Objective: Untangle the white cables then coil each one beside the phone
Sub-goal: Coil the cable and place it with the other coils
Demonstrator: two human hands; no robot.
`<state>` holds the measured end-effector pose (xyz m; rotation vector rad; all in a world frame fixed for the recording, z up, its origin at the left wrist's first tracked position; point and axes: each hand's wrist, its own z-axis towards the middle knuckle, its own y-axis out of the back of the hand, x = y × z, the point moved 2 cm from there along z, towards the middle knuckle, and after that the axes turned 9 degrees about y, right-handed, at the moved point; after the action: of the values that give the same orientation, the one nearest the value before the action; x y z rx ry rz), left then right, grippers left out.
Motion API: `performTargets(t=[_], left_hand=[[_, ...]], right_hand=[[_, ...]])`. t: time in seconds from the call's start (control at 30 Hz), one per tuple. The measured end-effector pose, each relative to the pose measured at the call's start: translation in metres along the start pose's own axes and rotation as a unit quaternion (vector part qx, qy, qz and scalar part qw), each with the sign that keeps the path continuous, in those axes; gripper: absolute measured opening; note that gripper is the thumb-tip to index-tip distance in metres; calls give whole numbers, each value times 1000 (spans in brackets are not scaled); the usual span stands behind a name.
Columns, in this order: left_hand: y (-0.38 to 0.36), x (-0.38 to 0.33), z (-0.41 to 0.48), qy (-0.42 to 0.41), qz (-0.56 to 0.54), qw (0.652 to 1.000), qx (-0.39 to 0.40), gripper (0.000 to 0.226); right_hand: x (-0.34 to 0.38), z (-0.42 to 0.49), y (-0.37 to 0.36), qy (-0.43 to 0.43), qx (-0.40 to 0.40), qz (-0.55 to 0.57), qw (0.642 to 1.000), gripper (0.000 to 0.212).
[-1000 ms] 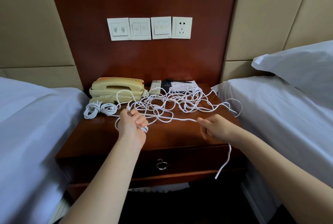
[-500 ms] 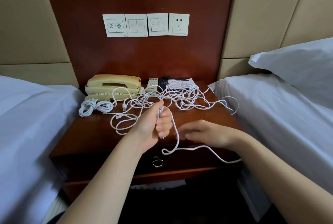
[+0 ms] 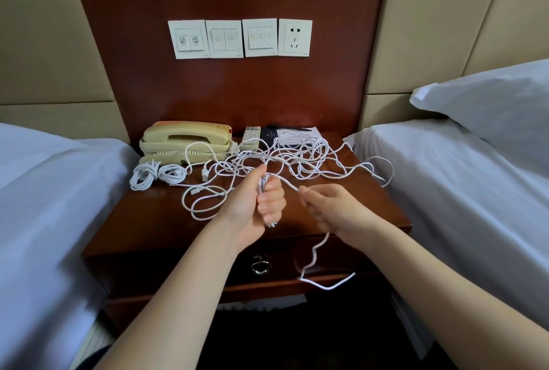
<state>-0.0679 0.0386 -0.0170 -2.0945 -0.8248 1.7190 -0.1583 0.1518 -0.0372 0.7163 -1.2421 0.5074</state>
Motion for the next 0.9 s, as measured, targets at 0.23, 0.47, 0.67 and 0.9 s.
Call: performTargets(t=[0.23, 0.47, 0.67, 0.9], left_hand=[[-2, -3, 6, -60, -155, 985, -45, 50], [12, -8, 16, -110, -94, 973, -178, 47], [15, -8, 21, -117, 39, 964, -236, 49], [3, 15, 13, 59, 321, 937, -122, 64]], right_hand=[[2, -7, -27, 144, 94, -329, 929, 32], [16, -22, -37, 148, 177, -349, 908, 31], [30, -23, -24, 236, 125, -383, 884, 34], [36, -12, 1, 269, 26, -365, 891, 35]])
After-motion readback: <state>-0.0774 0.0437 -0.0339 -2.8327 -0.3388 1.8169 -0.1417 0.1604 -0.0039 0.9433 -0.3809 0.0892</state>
